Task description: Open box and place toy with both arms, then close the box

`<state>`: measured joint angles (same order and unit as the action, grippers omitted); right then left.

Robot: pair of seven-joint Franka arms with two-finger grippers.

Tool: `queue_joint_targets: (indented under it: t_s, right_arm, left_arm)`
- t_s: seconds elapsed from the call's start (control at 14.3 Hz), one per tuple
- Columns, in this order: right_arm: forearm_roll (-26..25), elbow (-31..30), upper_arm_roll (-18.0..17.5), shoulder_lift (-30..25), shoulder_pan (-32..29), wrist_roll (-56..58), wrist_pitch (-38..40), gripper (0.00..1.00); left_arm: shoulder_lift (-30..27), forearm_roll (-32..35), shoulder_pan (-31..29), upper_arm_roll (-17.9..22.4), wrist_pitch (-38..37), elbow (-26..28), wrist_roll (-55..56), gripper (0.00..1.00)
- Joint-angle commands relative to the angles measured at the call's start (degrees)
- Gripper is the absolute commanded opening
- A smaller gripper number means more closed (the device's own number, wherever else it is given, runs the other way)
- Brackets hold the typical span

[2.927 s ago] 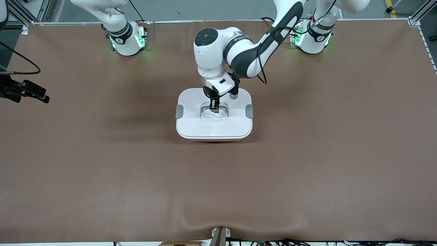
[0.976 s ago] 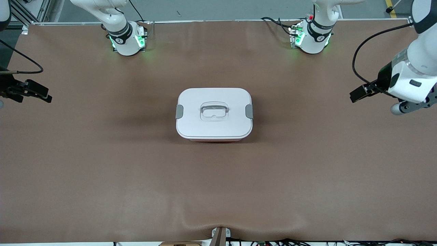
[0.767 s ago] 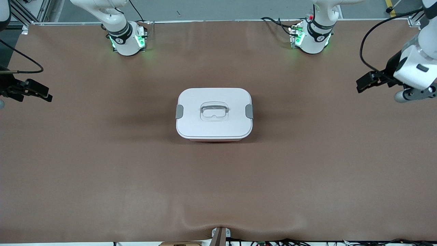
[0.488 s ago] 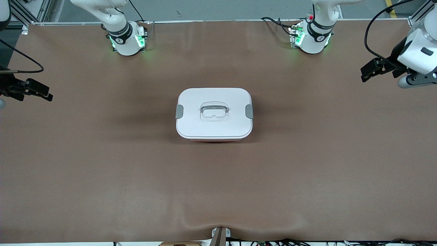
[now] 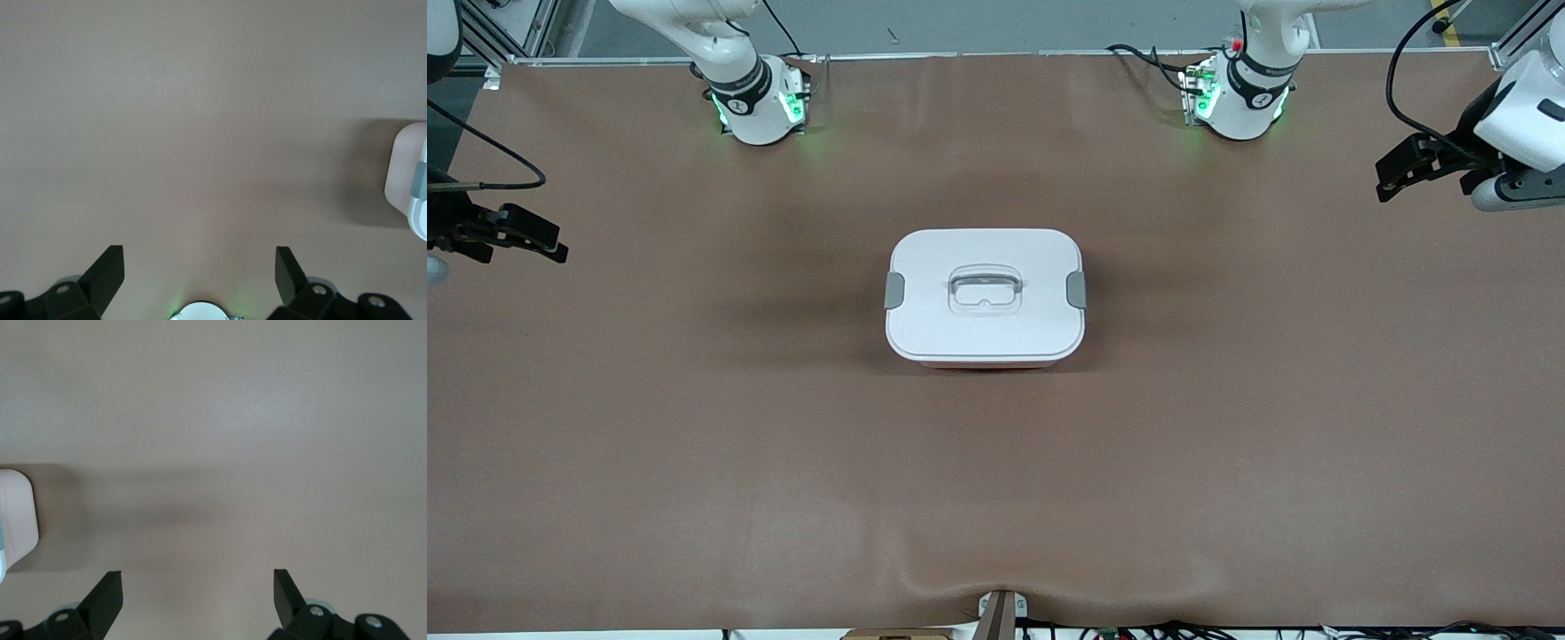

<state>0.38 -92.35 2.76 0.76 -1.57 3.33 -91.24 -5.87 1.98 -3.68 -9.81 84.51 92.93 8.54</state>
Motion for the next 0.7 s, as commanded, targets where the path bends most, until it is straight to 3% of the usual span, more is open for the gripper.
queue_joint_targets:
  t_s: [0.0, 0.63]
  right_arm:
    - [-1.35, 0.95, 0.05, -0.41, 0.43, 0.27, 0.19, 1.0]
    - [-1.35, 1.04, -0.04, -0.23, 0.78, 0.27, -0.96, 1.0]
  left_arm:
    - [-0.46, -1.36, -0.89, -0.12, -0.14, -1.79, -1.51, 1.0]
    - [-0.46, -1.8, -0.89, -0.21, -2.94, -2.58, -1.33, 1.0]
